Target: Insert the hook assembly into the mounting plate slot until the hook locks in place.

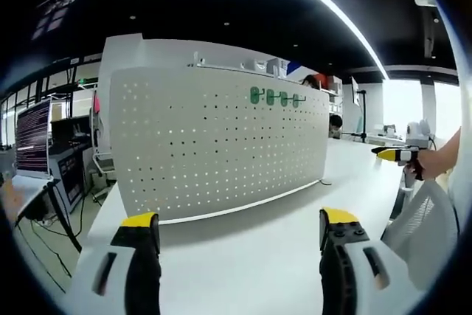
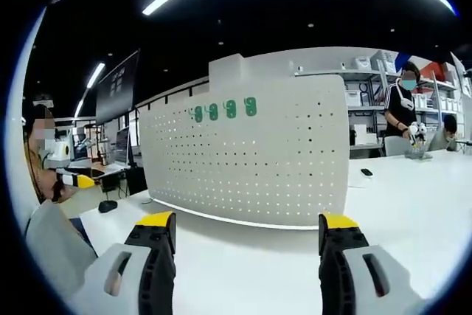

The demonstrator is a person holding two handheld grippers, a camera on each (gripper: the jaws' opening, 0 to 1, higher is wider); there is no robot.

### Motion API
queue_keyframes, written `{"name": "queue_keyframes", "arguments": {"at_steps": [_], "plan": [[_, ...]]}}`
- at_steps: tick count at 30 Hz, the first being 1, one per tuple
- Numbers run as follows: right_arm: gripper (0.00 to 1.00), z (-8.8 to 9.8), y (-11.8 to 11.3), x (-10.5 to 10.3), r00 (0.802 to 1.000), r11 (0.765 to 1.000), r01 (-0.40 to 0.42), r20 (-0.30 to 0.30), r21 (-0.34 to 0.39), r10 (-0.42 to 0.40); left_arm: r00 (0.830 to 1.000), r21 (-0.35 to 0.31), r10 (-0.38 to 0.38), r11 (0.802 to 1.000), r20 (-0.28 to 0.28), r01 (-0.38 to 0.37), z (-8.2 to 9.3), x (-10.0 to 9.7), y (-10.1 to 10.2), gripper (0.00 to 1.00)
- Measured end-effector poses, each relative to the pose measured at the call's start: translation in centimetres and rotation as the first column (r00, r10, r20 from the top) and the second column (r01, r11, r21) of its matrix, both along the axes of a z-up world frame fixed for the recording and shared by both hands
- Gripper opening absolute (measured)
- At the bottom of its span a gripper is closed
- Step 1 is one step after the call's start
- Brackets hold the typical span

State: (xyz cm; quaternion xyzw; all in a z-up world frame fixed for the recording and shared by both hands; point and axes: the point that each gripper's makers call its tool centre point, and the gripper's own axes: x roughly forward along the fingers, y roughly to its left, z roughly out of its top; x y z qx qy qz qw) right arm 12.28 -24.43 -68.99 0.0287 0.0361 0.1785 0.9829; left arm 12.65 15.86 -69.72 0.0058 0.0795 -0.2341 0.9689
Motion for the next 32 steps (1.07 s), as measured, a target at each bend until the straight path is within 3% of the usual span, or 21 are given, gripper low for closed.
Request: {"name": "queue_keyframes", "arguments": {"at_steps": [32], "plan": [[0.76,-0.34,0.31,-0.48,1.0,1.0,0.006,-0.007,0.011,-0.006,1.0,0.003,-0.011,1.0,-0.022,0.011,-0.66,-0.48,-0.35,0.9]]}}
